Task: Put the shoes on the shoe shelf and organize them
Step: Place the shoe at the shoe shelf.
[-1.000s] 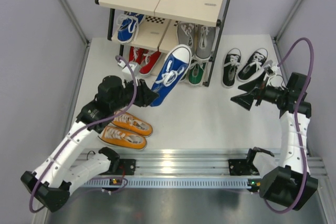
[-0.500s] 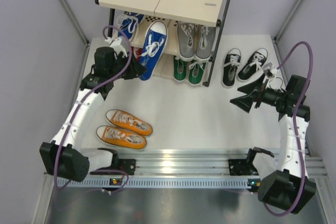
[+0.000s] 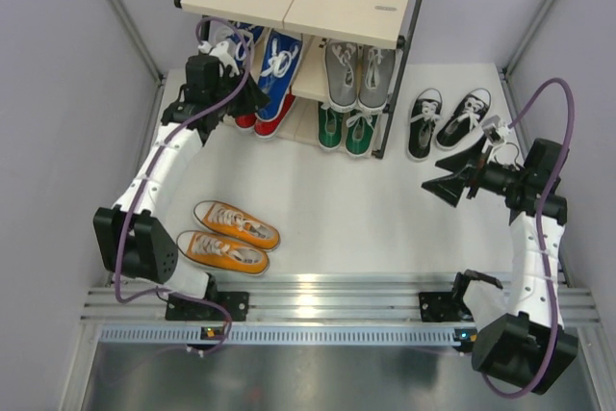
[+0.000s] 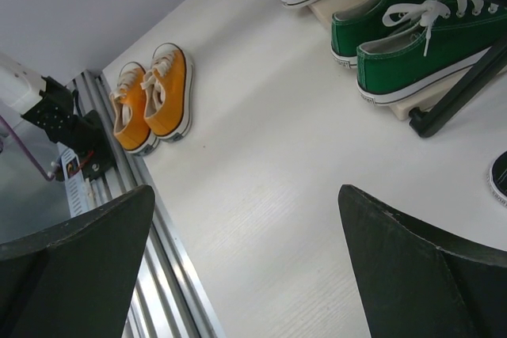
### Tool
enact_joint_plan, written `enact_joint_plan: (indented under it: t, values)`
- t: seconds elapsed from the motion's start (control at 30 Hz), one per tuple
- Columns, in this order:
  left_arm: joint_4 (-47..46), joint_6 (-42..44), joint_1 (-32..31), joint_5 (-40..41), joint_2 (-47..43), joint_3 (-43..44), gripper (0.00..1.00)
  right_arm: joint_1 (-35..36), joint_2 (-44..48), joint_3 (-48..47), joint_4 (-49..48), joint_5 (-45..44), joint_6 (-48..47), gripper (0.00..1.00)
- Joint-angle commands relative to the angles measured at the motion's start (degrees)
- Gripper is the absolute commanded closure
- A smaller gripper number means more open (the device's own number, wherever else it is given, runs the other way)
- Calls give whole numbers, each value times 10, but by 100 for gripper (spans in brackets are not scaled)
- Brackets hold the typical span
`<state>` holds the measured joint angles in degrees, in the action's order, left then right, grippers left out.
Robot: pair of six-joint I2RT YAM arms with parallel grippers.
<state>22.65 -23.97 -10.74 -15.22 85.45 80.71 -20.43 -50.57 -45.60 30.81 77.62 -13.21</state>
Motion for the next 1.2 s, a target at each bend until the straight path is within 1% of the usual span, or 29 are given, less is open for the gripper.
enact_joint_plan:
  t: [0.0, 0.2, 0.43, 0.47, 0.53, 0.57, 0.63, 0.7, 0.73, 0.8, 0.9, 0.97, 1.07, 1.1, 1.13, 1.17]
  values:
    - [-89, -5, 6, 7, 13, 65, 100, -7, 12, 2, -32, 10, 0, 1]
    - [-90, -6, 18, 17, 50, 107, 100, -6, 10, 3, -34, 8, 1, 1]
    - [-89, -8, 25, 24, 80, 132, 100, -7, 7, 3, -34, 8, 1, 1]
    - [-89, -7, 26, 20, 87, 135, 99, -6, 8, 3, -34, 8, 1, 1]
    - [-88, -9, 27, 21, 94, 140, 90, -7, 9, 3, -35, 9, 1, 1]
    - [-87, -9, 28, 20, 100, 145, 88, -7, 10, 3, -35, 9, 1, 0]
    - [-82, -10, 29, 26, 105, 152, 78, -7, 8, 3, -34, 9, 1, 1]
    - [-76, -10, 29, 31, 106, 160, 71, -7, 7, 3, -35, 9, 1, 1]
    - [-73, -11, 30, 34, 106, 161, 66, -7, 7, 4, -35, 9, 1, 1]
    - [-73, -15, 30, 46, 103, 163, 51, -7, 7, 3, -34, 9, 2, 0]
    - [-73, -17, 30, 59, 92, 163, 38, -7, 8, 3, -34, 10, 1, 1]
    - [-69, -15, 30, 63, 86, 165, 36, -7, 7, 3, -35, 10, 2, 1]
    - [-61, -15, 31, 70, 80, 175, 29, -7, 7, 3, -35, 11, 1, 1]
    - [-60, -14, 31, 70, 80, 175, 29, -7, 7, 3, -35, 11, 1, 1]
    - [-60, -14, 31, 71, 80, 176, 26, -8, 7, 3, -35, 11, 1, 1]
    - [-61, -14, 31, 71, 76, 176, 25, -8, 7, 3, -35, 10, 1, 1]
